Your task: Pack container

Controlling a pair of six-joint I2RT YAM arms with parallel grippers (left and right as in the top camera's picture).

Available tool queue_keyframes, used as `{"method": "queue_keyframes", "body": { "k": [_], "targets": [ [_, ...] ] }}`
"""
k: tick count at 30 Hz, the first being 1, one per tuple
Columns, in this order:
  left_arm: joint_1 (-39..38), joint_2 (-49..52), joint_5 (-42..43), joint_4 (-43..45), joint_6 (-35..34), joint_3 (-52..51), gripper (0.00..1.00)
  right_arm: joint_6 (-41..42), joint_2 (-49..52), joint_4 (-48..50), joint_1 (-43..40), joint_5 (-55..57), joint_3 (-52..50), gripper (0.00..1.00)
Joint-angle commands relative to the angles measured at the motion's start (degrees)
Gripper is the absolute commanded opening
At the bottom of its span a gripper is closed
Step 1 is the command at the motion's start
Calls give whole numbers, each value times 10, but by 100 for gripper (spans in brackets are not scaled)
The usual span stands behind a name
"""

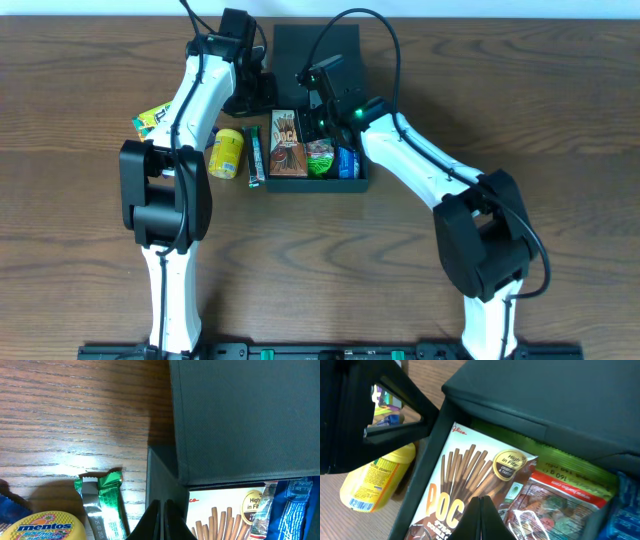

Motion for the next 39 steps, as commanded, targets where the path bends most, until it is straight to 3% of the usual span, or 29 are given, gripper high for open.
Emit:
{"method": "queue_keyframes", "body": {
  "k": [1, 22, 34, 39],
  "targets": [
    [-3, 10, 15, 0, 4, -3, 6, -9, 23, 1, 8, -5, 9, 1],
    [-3, 10, 14, 0, 4, -3, 6, -9, 49, 4, 7, 1, 10, 1],
    [6, 9, 14, -5, 4, 3, 5, -15, -96, -11, -63, 1, 26, 1],
    [18, 5, 12, -50, 4, 75, 6, -50, -149, -36, -107, 2, 26, 1]
  ]
}}
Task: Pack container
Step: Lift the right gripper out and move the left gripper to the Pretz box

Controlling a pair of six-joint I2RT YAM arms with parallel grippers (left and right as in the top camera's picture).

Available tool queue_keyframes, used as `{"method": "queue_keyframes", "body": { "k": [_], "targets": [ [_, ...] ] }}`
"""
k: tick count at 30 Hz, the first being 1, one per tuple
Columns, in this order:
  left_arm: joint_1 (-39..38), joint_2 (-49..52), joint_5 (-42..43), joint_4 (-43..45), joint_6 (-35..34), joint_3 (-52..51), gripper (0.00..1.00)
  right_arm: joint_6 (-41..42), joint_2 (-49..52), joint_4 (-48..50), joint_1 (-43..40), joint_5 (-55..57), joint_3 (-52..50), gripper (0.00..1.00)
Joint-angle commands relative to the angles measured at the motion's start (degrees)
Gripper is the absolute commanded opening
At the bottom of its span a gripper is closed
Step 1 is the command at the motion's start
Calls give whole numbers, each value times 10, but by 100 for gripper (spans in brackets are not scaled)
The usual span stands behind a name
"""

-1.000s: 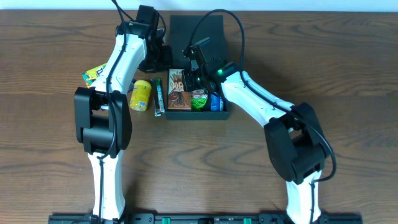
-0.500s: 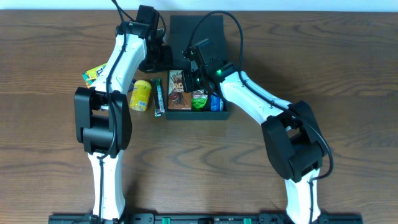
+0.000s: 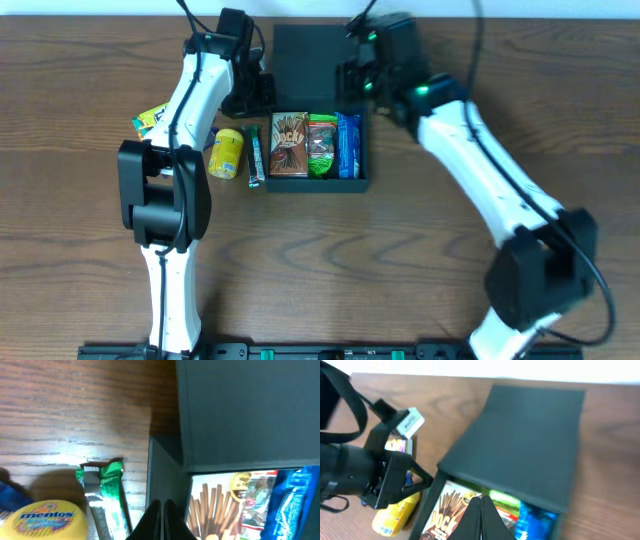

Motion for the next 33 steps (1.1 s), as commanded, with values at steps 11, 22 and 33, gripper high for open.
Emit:
{"method": "queue_keyframes", "body": {
  "k": [11, 22, 33],
  "targets": [
    [53, -3, -150, -144, 231, 225, 5, -23, -23, -60, -67, 0, 6, 2],
    [130, -3, -150, -207, 358, 225, 95, -67, -23, -66, -68, 0, 6, 2],
    [153, -3, -153, -212, 403, 168, 95, -123, -23, -68, -75, 0, 6, 2]
  ]
}}
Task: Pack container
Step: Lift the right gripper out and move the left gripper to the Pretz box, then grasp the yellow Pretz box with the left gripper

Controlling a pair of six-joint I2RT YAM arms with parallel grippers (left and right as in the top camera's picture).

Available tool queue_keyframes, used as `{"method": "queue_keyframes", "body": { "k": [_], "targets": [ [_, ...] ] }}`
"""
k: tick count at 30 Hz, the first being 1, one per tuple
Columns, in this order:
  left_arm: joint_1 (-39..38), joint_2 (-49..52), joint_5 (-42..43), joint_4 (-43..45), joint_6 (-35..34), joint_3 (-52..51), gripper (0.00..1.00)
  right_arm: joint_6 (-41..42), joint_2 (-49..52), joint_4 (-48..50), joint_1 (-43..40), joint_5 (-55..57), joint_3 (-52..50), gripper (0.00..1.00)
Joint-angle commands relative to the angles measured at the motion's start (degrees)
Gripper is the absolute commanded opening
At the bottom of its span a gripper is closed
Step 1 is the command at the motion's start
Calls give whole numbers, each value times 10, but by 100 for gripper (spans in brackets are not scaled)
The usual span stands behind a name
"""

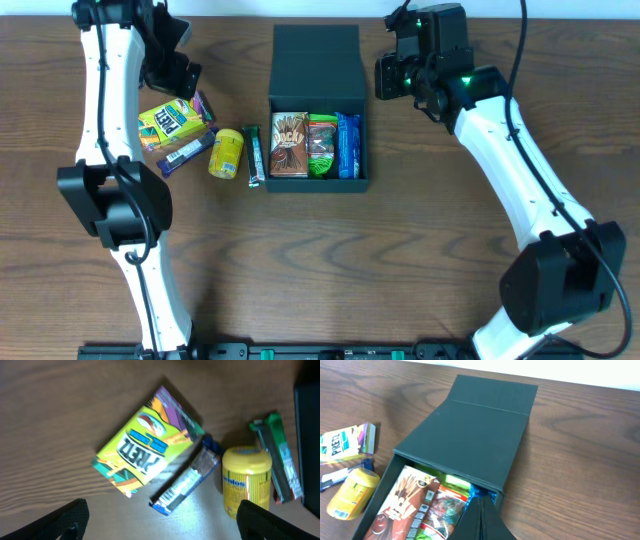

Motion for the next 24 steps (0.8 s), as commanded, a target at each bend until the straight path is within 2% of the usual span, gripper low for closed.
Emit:
{"method": "queue_keyframes", "body": {
  "k": [1, 7, 12, 15, 20, 22, 24],
  "targets": [
    [7, -4, -6, -4, 20, -40, 95, -26, -5, -3, -11, 1, 5, 1],
    [18, -4, -13, 9, 36, -99, 95, -26, -5, -6, -22, 1, 5, 2],
    [90, -17, 125, 16, 36, -107, 95, -25, -5, -10, -25, 1, 5, 1],
    [135, -18, 153, 28, 37, -108, 96, -25, -5, 1, -25, 1, 5, 2],
    [140, -17, 76, 94, 52, -116, 96, -25, -5, 24, -25, 1, 5, 3],
    [124, -16, 14, 128, 93, -116, 96, -24, -5, 32, -25, 2, 5, 4],
    [113, -15, -6, 153, 138, -116, 96, -25, -5, 37, -25, 2, 5, 7]
  ]
}}
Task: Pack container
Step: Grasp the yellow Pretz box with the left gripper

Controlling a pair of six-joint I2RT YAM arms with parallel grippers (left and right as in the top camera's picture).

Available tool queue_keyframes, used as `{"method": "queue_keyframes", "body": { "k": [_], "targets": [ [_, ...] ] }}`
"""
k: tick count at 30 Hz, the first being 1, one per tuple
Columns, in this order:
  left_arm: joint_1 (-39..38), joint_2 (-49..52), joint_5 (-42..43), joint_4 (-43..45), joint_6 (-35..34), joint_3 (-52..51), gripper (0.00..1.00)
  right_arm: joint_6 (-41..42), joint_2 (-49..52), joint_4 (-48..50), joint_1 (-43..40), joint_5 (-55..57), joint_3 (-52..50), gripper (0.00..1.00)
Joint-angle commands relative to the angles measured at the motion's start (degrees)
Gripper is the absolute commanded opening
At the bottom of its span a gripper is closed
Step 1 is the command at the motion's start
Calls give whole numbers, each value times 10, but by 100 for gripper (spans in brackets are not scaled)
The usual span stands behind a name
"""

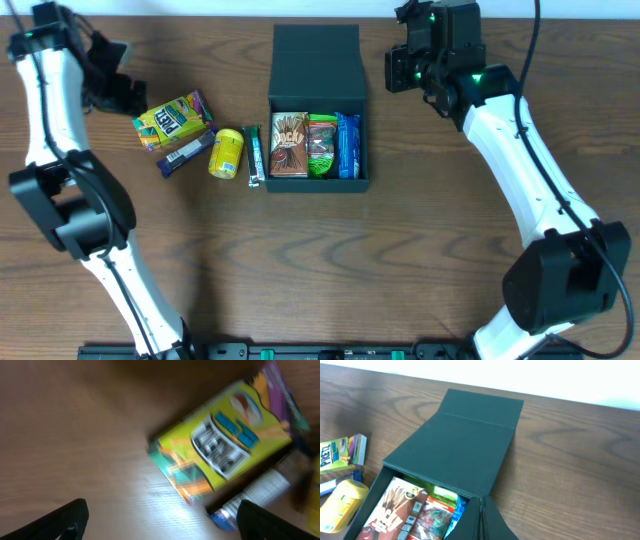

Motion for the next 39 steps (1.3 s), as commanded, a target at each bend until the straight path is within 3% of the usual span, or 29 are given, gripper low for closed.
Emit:
{"method": "queue_keyframes", "body": {
  "k": [1, 2, 4, 5, 16, 23, 32, 39],
  "targets": [
    [-26, -14, -56, 26, 89, -2, 96, -11, -5, 6, -4, 2, 5, 14],
    [-29, -14, -49, 37, 102, -2, 96, -12, -5, 7, -4, 2, 5, 25],
    [-31, -12, -7, 61, 129, -2, 95, -12, -5, 7, -4, 1, 5, 85],
    [-29, -11, 21, 68, 148, -2, 96, -12, -5, 7, -4, 1, 5, 99],
    [-26, -11, 129, 57, 294, -3, 95, -12, -5, -44, -3, 1, 5, 99],
    [-35, -9, 130, 39, 385, -9, 95, -12, -5, -45, -3, 1, 5, 99],
    [-37, -2, 106, 2, 413, -43, 96, -12, -5, -45, -3, 1, 5, 99],
    [-37, -2, 66, 63, 422, -104, 95, -12, -5, -45, -3, 1, 5, 99]
  ]
}}
